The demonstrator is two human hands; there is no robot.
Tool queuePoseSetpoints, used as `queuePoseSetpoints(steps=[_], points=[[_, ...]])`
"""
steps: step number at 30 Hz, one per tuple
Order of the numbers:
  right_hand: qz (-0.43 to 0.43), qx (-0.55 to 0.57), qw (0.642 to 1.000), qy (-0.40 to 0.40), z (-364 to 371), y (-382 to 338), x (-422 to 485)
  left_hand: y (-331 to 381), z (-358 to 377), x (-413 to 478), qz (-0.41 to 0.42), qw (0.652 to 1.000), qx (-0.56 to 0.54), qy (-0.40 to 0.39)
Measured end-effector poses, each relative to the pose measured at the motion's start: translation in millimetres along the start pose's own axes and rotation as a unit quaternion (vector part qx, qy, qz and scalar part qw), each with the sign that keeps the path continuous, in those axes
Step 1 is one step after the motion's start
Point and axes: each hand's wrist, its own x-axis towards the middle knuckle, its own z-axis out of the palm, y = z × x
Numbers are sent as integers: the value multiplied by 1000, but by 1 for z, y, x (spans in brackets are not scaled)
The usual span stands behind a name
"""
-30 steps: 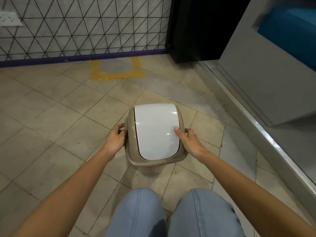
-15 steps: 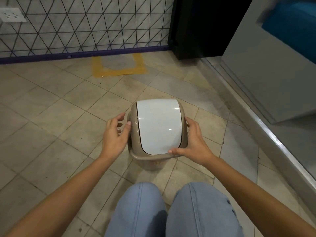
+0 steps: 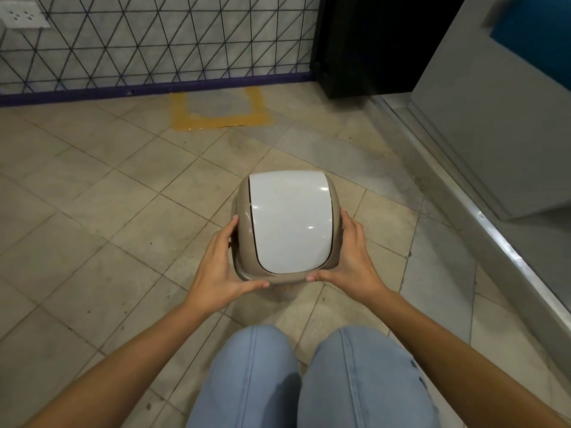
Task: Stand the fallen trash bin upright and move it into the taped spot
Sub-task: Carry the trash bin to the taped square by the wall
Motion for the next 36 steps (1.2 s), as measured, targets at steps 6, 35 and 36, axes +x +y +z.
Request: queuePoseSetpoints(steps=[6, 35, 36], points=[[0, 22, 1000, 14, 5, -6, 15, -5, -1, 10, -11, 1000, -7, 11], [20, 69, 996, 48, 18, -15, 61, -16, 13, 40, -48, 987, -46, 143], [25, 76, 996, 48, 19, -15, 62, -17, 14, 41, -50, 987, -50, 145]])
